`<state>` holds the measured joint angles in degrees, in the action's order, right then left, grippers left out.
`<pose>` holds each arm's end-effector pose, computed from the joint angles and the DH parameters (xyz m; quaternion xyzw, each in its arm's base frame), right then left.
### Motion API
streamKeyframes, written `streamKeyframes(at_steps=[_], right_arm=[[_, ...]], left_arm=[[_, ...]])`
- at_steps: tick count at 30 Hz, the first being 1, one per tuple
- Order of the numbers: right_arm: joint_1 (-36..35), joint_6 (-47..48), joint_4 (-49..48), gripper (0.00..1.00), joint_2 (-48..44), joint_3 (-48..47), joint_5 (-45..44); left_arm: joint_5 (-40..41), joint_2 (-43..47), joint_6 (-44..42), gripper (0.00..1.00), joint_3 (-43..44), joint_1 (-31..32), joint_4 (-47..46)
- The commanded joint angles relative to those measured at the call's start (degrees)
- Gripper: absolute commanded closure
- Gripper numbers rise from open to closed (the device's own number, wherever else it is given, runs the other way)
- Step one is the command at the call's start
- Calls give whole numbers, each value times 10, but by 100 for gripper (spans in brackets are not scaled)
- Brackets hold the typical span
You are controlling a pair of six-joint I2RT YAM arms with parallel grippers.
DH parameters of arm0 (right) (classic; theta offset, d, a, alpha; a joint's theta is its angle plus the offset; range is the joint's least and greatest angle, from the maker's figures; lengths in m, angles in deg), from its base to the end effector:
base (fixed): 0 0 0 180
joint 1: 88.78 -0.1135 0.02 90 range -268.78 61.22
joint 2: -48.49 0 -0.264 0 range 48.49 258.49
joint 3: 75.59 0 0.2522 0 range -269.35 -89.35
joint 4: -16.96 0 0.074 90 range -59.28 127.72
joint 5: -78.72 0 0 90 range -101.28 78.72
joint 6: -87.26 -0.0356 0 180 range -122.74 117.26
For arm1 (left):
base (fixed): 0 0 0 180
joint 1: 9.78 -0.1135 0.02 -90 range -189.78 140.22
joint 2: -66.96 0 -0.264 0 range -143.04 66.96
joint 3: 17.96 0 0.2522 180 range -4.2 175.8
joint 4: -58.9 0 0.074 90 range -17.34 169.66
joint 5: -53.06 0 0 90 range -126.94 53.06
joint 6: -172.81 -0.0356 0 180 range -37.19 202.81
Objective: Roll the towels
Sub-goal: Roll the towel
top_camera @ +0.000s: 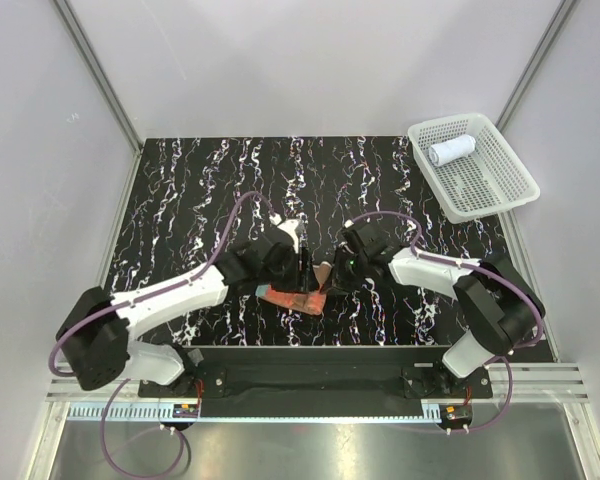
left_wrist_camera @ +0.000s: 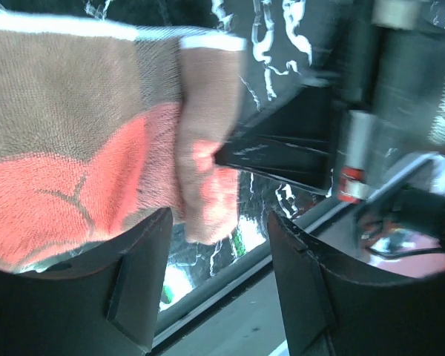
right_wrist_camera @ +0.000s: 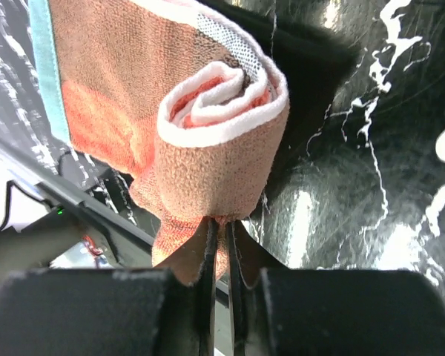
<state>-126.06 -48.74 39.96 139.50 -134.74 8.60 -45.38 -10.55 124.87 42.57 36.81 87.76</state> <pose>0.2319 0.1918 0.1564 0.0194 0.9403 0.3206 0.1129 0.1888 -0.2071 0.2193 0.0642 0.9223 -0.3107 0.2205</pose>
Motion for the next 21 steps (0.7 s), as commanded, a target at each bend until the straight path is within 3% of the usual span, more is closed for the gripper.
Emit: streamKeyframes(at_steps=[1,5,11,21], right_arm=[[-17,18,97,96,-14,-55,-46],[-26,19,140,96,0,-87,-53],[-31,21,172,96,17,-110,-53],[-32,23,187,97,19,-119,-48]], left_arm=[[184,31,-63,41,53,67,109],[284,15,-75,41,77,135,119],[367,-38,-85,41,103,223,107],[394,-143,-105,41,138,268,82]])
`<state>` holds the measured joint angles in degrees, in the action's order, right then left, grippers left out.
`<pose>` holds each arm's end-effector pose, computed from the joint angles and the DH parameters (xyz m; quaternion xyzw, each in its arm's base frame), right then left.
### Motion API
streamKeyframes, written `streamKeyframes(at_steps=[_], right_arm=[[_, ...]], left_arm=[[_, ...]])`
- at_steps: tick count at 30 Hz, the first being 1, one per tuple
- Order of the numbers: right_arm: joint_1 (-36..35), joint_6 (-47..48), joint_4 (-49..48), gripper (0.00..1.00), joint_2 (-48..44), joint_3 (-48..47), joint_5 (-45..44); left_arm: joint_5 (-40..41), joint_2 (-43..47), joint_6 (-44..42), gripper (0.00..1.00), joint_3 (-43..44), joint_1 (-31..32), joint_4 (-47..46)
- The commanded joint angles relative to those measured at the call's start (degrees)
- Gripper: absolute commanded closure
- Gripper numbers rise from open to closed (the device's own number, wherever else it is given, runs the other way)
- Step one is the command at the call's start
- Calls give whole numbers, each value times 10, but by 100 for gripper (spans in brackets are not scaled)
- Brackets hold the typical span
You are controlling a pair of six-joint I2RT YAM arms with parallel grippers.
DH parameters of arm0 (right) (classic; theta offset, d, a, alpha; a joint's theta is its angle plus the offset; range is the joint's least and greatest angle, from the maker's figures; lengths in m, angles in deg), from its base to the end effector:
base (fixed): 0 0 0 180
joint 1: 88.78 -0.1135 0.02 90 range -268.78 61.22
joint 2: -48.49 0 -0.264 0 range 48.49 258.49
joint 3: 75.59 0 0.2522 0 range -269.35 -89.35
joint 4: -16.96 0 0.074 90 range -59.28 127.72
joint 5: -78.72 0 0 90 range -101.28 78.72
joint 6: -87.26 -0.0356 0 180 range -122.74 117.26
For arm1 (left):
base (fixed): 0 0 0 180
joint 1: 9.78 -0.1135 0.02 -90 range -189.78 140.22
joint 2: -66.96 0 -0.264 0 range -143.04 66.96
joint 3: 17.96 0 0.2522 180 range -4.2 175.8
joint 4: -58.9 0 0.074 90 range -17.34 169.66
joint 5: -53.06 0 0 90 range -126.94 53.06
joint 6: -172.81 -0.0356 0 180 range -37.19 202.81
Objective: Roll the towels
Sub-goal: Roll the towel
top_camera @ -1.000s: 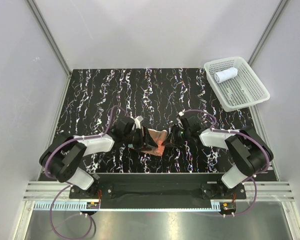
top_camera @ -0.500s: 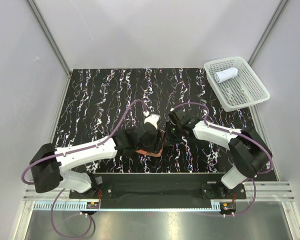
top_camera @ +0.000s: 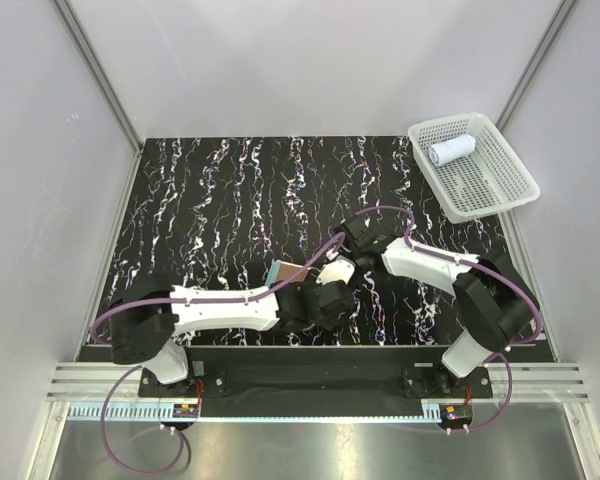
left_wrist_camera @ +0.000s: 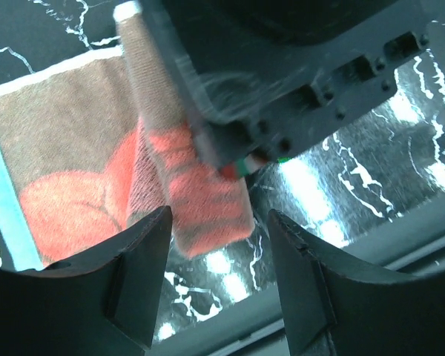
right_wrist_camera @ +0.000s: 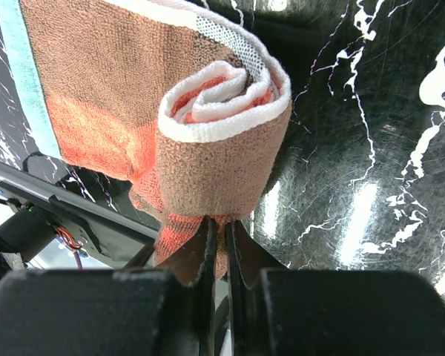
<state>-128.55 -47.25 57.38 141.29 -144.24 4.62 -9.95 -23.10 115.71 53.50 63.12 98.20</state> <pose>0.2316 0.2055 0.1763 0.0095 0.9665 0.2463 0.0711 0.1082 -0.2968 0.2075 0.2590 0.9002 -0.0791 0.3410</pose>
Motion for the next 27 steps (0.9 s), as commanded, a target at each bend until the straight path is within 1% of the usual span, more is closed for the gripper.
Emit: streamKeyframes(at_steps=[1,12,15,16,18,19,22,23,25,27], right_arm=[[-7,8,13,97,1,-26,-6],[-7,7,10,98,10,-26,16],[-7,4,4,97,7,-25,32],[-7,3,3,98,8,-23,39],[-7,4,-2,98,7,-19,57],[-7,4,-5,98,5,-16,63],[-7,0,-15,97,-2,-4,81],[-8,0,-15,94,-4,0,84],[-7,0,-13,88,-9,6,81],[-7,2,-4,76,-12,6,70]], left_arm=[[40,-23,-14,41,30,4,-24],[60,-73,2,42,26,28,-37],[62,-84,5,50,17,30,-51],[63,-84,8,57,9,31,-55],[66,-85,9,65,2,30,-65],[70,-85,9,72,-4,31,-66],[62,-79,1,76,-13,29,-80],[58,-75,-3,79,-18,29,-87],[43,-67,-6,82,-26,29,-95],[35,-52,-7,85,-39,28,-105]])
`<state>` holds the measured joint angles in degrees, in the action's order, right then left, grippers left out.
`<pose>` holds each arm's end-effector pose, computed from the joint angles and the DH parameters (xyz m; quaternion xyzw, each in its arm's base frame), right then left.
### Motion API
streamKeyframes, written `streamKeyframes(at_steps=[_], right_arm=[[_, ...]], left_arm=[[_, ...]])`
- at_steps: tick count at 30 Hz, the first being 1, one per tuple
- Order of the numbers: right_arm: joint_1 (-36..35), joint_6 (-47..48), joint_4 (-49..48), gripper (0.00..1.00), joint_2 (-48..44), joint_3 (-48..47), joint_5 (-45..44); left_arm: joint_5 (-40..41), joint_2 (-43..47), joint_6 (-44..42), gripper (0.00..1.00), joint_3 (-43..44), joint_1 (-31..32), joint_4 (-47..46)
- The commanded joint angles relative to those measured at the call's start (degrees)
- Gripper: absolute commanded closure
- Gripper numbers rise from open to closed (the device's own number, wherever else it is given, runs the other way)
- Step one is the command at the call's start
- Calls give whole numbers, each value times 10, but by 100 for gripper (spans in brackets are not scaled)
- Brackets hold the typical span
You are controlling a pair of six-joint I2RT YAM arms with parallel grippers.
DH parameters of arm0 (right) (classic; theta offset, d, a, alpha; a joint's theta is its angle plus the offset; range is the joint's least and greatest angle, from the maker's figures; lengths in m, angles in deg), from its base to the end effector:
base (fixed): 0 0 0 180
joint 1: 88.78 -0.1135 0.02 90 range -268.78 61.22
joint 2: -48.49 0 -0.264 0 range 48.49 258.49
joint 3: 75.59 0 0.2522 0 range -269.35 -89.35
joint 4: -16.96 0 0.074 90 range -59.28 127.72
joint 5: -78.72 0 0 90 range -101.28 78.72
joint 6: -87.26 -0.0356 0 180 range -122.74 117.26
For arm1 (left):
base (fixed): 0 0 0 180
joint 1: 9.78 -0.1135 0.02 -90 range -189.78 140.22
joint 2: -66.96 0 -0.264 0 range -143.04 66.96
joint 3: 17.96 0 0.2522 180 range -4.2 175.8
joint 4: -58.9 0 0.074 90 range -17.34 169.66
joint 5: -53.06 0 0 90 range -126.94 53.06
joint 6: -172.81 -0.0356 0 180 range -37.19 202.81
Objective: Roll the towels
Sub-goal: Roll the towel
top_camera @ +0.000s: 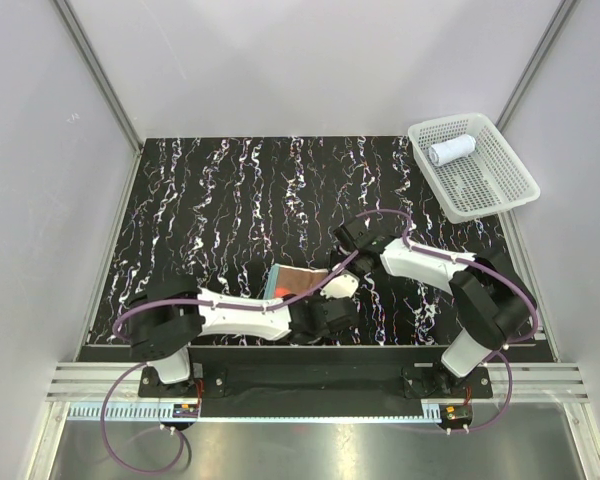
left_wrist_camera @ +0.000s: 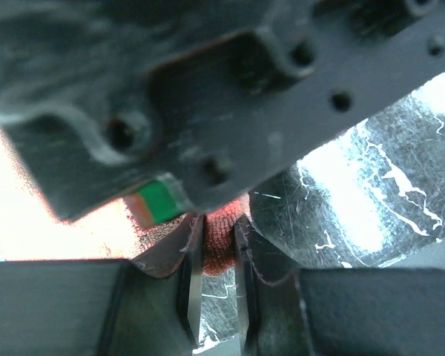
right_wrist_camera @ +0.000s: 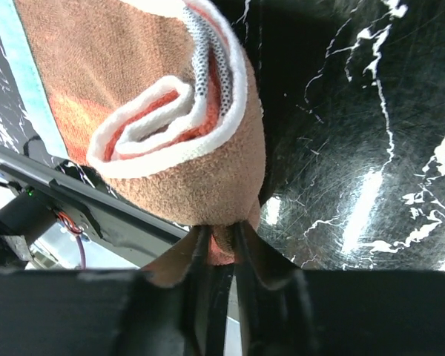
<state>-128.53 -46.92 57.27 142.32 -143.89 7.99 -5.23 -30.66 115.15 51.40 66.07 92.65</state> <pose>0.2303 0.2068 0.1700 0.0023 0.9647 0.2597 0.0440 0.0979 -0.3116 0.1637 0.2846 0.8914 -0.0330 0.3512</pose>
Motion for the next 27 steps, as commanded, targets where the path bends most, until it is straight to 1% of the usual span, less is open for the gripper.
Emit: streamKeyframes(at_steps=[1,2,3,4,5,7,9,10,11,14,15,16,17,18,19,20,22,23,24,25,27], right_arm=[[-8,5,3,75,-23,-1,32],[-7,9,22,73,-23,-6,20],[-4,18,34,68,-23,-19,12],[0,23,56,67,-28,-25,3],[5,24,61,65,-30,-29,-6],[30,34,73,61,-50,-42,-8],[53,40,86,55,-67,-56,-9],[72,49,90,44,-85,-62,-9],[80,52,97,39,-93,-68,-12],[92,73,105,27,-123,-92,-25],[93,76,105,26,-130,-95,-27],[93,77,103,26,-141,-94,-27],[92,75,91,26,-147,-88,-20],[93,68,80,25,-153,-72,-13],[93,60,52,25,-164,-59,8],[93,54,32,25,-170,-43,20],[92,32,-6,25,-183,8,43],[92,24,-52,25,-187,26,70],[92,6,-78,25,-188,62,85],[92,-5,-130,25,-192,79,108],[91,-26,-176,25,-192,117,125]], left_arm=[[-20,29,-1,85,-23,-2,-53],[-28,42,5,86,-30,-7,-65],[-40,50,7,86,-51,-11,-77],[-70,68,11,86,-64,-20,-91],[-81,79,16,86,-79,-25,-114],[-117,97,23,86,-115,-36,-136],[-135,123,28,86,-133,-52,-163],[-151,131,30,86,-149,-55,-170],[-159,145,31,85,-156,-64,-183],[-198,170,40,85,-187,-88,-218],[-211,178,44,85,-196,-97,-231],[-243,194,50,85,-207,-118,-245],[-258,201,62,85,-232,-130,-274],[-273,210,69,85,-243,-141,-289],[-305,225,83,85,-257,-164,-304],[-313,233,89,85,-279,-176,-334],[-364,248,101,85,-297,-207,-357],[-378,251,109,85,-304,-214,-375],[-387,253,112,85,-313,-221,-383],[-406,255,114,85,-317,-234,-389],[-422,256,121,85,-329,-244,-407]])
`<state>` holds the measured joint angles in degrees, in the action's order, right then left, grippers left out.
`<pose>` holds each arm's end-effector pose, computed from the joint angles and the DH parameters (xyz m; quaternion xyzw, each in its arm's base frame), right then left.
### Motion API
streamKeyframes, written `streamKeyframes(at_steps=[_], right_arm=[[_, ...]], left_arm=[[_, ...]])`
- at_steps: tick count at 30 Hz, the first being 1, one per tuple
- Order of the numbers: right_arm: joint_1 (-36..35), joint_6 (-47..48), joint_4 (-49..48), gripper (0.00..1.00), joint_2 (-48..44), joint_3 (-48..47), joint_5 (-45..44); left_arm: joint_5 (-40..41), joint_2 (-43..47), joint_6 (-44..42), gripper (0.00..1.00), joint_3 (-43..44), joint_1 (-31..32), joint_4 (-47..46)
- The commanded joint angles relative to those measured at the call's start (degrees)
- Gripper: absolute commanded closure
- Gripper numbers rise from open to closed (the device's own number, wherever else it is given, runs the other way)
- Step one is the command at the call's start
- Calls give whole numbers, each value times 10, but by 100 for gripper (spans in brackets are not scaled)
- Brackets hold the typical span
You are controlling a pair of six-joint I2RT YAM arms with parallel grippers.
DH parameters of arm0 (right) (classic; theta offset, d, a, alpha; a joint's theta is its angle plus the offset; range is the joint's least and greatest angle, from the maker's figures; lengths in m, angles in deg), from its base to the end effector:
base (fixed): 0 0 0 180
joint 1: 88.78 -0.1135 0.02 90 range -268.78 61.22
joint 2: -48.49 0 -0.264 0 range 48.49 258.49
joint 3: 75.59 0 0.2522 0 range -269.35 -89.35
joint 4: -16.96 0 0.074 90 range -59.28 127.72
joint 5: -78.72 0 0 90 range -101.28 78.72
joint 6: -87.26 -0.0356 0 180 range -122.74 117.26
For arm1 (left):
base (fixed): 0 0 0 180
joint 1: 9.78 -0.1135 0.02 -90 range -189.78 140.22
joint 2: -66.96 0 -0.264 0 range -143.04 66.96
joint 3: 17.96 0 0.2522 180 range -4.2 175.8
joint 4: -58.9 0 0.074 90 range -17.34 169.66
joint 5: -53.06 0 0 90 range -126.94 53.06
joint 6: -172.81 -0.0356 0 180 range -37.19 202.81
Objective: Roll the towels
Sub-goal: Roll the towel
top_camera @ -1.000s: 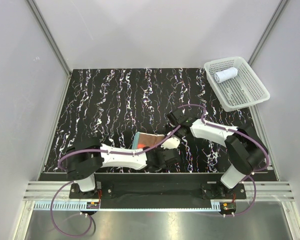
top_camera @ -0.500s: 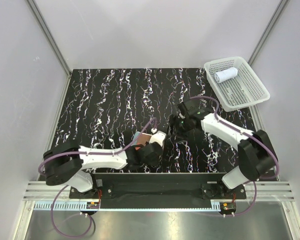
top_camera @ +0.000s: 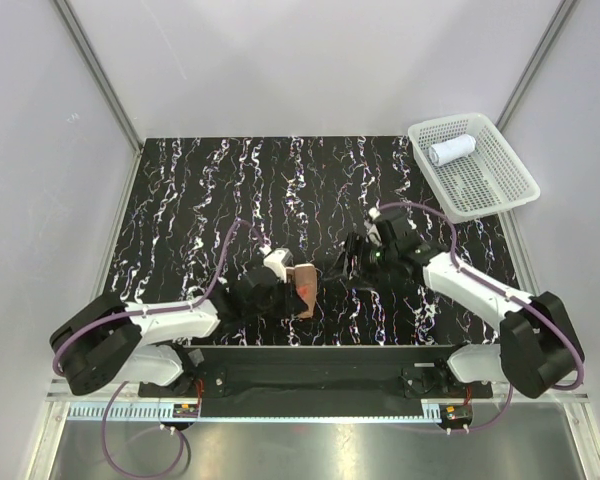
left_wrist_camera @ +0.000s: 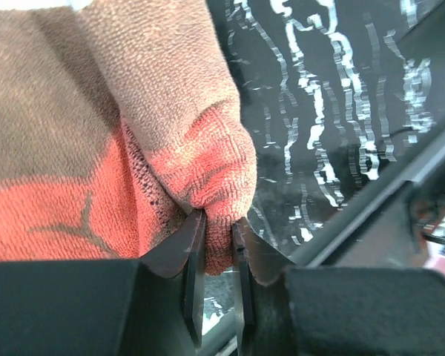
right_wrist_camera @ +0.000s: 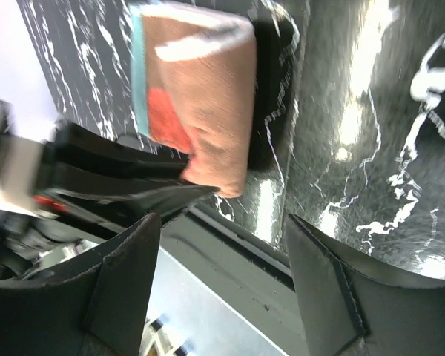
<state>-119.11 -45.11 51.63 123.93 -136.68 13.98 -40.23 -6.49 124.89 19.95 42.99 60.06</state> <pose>0.2233 0.1482 0.2263 0.0197 0.9171 0.3674 0.1537 0.1423 -0.1906 0.1545 0.0960 0.8883 -0.3475 0.2844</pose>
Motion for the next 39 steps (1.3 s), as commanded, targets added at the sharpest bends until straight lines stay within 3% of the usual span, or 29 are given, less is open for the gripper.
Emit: streamKeyframes(at_steps=[1,10,20,24,26,29,30,33,35,39], right_arm=[[-4,-48,-152,25,-5,54,70],[-33,-61,-272,25,80,85,76],[-68,-90,-381,30,196,94,76],[-78,-96,-401,42,231,85,80],[-81,-99,-411,58,235,88,77],[-82,-98,-398,73,227,91,67],[-81,-92,-378,75,219,88,60],[-81,-76,-335,79,199,74,44],[-85,-55,-262,83,190,52,13],[-104,-23,-121,84,168,0,-50]], left_arm=[[-90,13,34,85,-22,-25,-92],[-162,-23,103,86,-88,-83,-246],[-164,-19,104,87,-94,-94,-246],[-170,-21,102,87,-94,-97,-243],[-170,-20,100,86,-95,-99,-238],[-166,-12,95,80,-93,-99,-220],[-163,-6,88,73,-91,-99,-204],[-150,5,71,62,-76,-99,-162],[-128,26,48,49,-57,-99,-102],[-61,83,5,39,-9,-97,27]])
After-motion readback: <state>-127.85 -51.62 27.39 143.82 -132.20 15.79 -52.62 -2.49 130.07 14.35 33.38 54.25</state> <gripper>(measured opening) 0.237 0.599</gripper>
